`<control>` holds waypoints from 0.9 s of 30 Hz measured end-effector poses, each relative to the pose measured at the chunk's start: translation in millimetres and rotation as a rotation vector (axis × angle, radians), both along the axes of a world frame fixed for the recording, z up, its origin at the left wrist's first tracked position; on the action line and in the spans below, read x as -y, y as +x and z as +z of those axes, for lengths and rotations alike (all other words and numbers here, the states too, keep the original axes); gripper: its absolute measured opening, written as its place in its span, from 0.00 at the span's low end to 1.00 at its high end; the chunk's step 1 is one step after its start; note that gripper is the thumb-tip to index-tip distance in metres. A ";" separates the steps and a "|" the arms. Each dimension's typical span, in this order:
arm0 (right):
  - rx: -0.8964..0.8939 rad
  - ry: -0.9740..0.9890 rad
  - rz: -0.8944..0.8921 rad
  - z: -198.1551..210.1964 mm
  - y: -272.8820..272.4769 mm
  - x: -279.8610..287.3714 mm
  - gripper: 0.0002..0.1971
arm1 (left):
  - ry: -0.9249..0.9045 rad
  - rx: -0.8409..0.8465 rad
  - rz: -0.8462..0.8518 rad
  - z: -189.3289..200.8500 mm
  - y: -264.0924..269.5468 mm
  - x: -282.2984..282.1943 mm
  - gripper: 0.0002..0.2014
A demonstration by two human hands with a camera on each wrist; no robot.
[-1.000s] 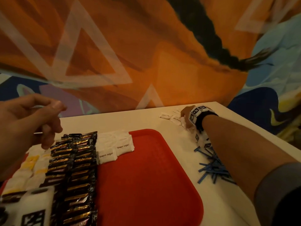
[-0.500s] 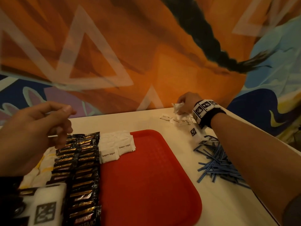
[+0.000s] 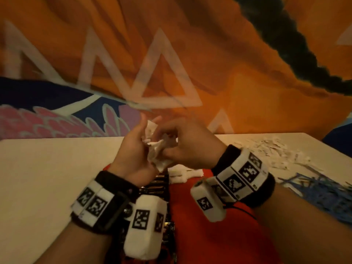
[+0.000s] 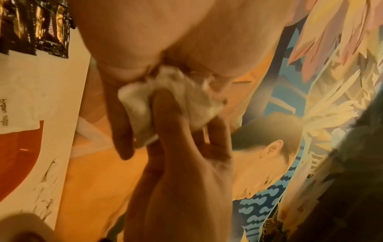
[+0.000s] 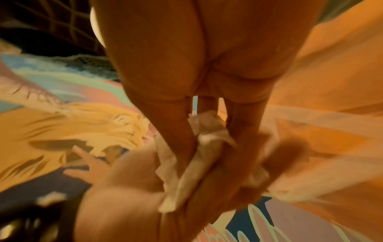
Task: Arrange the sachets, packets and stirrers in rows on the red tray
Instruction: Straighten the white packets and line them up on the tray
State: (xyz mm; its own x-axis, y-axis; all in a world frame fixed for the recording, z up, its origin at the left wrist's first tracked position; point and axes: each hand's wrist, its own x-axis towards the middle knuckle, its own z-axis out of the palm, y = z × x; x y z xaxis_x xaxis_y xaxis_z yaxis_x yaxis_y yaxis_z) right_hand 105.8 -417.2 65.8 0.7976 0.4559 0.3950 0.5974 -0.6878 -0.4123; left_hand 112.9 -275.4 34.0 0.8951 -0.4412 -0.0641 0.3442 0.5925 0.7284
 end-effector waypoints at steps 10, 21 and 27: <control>0.265 0.223 -0.135 -33.2 22.3 -14.6 0.21 | -0.052 0.059 0.092 -8.4 12.2 -9.2 0.19; 0.094 0.366 -0.221 -44.4 30.5 3.4 0.14 | 0.009 0.133 0.150 -14.3 16.7 -0.1 0.19; -0.027 0.378 -0.260 -47.2 36.4 12.1 0.12 | -0.009 0.093 0.218 -15.4 20.1 0.0 0.18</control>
